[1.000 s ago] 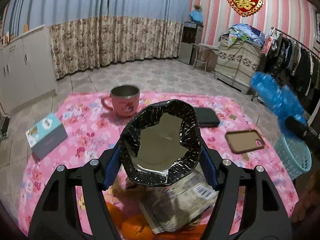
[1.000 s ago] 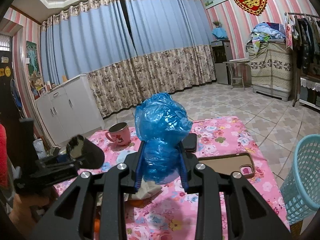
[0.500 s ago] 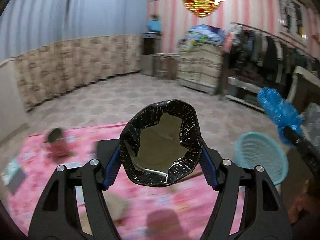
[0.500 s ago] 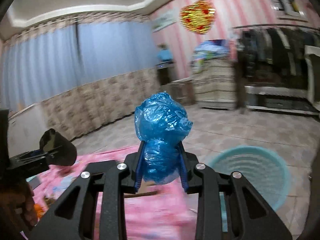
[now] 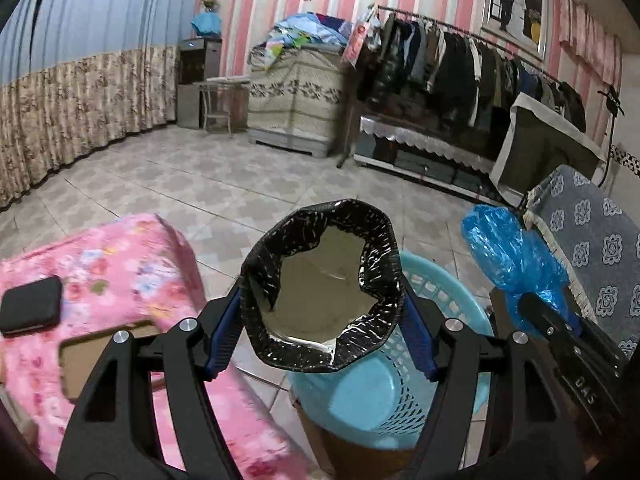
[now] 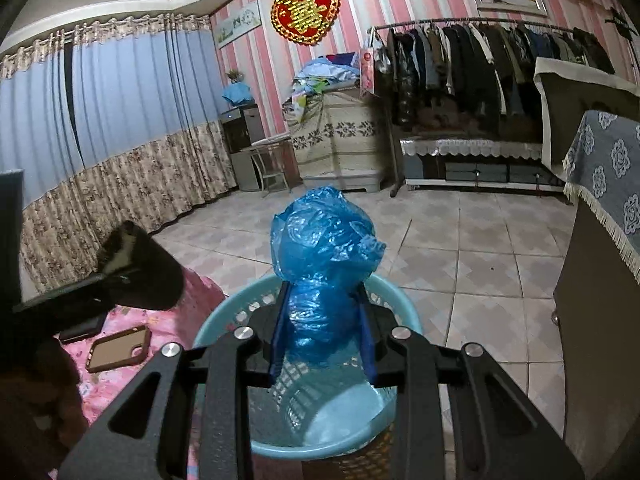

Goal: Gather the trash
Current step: 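Carry both items to the blue basket and open both grippers over it, then move both tools back over the table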

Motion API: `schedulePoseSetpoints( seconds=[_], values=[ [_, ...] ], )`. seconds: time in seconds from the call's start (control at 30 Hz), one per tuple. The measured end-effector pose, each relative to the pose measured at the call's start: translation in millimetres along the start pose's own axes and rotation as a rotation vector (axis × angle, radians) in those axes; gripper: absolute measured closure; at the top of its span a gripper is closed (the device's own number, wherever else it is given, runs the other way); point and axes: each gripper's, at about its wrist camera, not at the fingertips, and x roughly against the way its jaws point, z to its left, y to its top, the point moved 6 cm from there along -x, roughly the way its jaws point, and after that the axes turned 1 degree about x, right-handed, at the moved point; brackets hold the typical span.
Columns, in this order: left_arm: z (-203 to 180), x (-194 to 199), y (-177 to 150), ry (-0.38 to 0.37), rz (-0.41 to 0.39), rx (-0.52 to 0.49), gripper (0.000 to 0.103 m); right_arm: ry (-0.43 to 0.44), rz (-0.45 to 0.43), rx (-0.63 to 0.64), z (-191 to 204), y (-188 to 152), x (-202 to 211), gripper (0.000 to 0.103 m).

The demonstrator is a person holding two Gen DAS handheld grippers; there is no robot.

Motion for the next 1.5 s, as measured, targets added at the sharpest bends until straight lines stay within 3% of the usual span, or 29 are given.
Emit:
schedulePoseSetpoints(
  seconds=[0.37, 0.5, 0.73, 1.0, 1.33, 1.43, 1.5],
  values=[
    [-4, -30, -14, -0.034, 0.039, 0.017, 0.035, 0.004, 0.021, -0.022, -4, -4, -17, 0.071],
    [-8, -32, -13, -0.051, 0.041, 0.022, 0.032, 0.010, 0.025, -0.022, -1, -5, -20, 0.070],
    [-9, -29, -10, -0.057, 0.033, 0.031, 0.030, 0.024, 0.042, 0.002, 5, -8, -27, 0.060],
    [2, -20, -11, -0.036, 0.025, 0.036, 0.030, 0.028, 0.025, -0.005, 4, -4, -21, 0.059],
    [40, 26, -1, 0.030, -0.011, 0.037, 0.030, 0.056, 0.000, 0.040, 33, 6, -6, 0.059],
    [68, 67, 3, 0.087, -0.043, 0.013, 0.030, 0.117, -0.016, 0.066, 67, 11, 2, 0.059],
    [101, 107, 3, 0.184, -0.059, -0.009, 0.029, 0.186, -0.012, 0.078, 104, 10, 8, 0.058]
  ],
)
